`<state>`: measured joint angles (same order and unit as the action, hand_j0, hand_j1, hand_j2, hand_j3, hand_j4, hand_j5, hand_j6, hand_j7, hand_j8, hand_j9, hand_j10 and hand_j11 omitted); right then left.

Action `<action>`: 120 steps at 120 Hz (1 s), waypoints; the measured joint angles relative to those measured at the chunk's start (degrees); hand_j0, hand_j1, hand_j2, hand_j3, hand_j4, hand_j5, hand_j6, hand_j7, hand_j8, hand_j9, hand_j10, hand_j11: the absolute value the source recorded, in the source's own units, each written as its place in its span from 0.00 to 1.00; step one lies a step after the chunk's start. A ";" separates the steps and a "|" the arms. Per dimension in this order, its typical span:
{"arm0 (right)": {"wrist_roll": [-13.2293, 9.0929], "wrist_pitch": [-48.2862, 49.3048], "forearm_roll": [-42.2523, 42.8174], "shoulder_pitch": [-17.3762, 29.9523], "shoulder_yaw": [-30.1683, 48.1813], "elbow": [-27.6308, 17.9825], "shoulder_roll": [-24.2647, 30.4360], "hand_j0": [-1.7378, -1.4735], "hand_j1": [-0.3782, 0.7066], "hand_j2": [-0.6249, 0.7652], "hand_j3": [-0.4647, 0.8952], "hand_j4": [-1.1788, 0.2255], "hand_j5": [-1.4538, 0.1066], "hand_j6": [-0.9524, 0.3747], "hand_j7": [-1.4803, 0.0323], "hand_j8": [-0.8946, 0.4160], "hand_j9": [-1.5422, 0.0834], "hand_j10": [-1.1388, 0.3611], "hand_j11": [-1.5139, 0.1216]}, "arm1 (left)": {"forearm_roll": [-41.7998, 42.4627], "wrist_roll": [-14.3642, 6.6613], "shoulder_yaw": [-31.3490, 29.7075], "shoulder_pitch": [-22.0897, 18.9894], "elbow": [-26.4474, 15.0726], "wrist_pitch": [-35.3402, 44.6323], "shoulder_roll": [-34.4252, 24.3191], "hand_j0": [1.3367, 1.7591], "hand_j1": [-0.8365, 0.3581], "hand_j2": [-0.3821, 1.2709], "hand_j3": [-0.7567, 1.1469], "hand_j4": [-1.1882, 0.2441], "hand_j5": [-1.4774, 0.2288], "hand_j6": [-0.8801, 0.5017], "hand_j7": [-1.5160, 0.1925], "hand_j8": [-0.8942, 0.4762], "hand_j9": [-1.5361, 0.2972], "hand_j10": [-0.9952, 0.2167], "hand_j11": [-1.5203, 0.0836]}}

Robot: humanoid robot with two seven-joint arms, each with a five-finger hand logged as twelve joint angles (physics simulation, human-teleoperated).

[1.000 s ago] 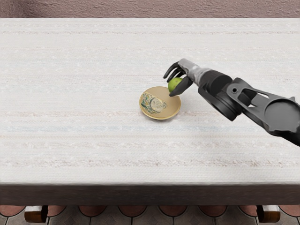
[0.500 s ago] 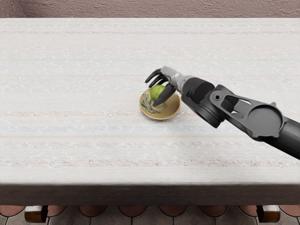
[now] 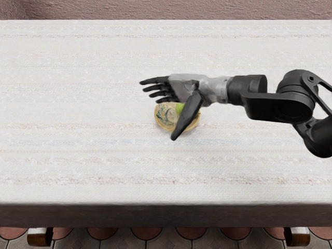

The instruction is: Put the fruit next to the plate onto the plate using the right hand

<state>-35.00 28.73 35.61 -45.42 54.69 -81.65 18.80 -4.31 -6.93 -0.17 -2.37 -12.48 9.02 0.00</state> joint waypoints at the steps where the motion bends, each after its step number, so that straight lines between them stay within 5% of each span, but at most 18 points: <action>1: 0.00 0.48 -0.32 0.47 0.71 -0.09 0.07 0.30 0.09 0.45 0.34 0.79 0.87 0.67 0.92 0.64 0.89 0.72 0.87 | 0.00 0.00 0.00 0.00 0.00 0.00 0.00 0.76 0.99 0.23 0.40 0.83 0.86 0.63 0.88 0.65 0.84 0.82 0.94; 52: 0.00 6.17 -17.29 23.10 24.97 -0.92 10.79 0.30 0.06 0.45 0.34 0.81 0.90 0.69 0.95 0.66 0.92 0.74 0.90 | 0.00 -0.01 0.00 0.00 0.00 0.00 0.00 0.76 0.99 0.23 0.40 0.83 0.86 0.63 0.88 0.65 0.84 0.82 0.94; 120: 0.00 6.27 -23.56 33.48 38.37 1.18 16.55 0.30 0.06 0.45 0.34 0.82 0.91 0.70 0.95 0.66 0.92 0.74 0.90 | -0.01 0.02 0.17 1.05 -0.09 -0.10 0.00 0.76 0.99 0.23 0.40 0.83 0.86 0.63 0.88 0.65 0.84 0.82 0.94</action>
<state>-35.00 35.00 12.05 -11.93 93.06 -80.47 35.35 -4.31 -6.91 -0.01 -1.32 -12.57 8.92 0.00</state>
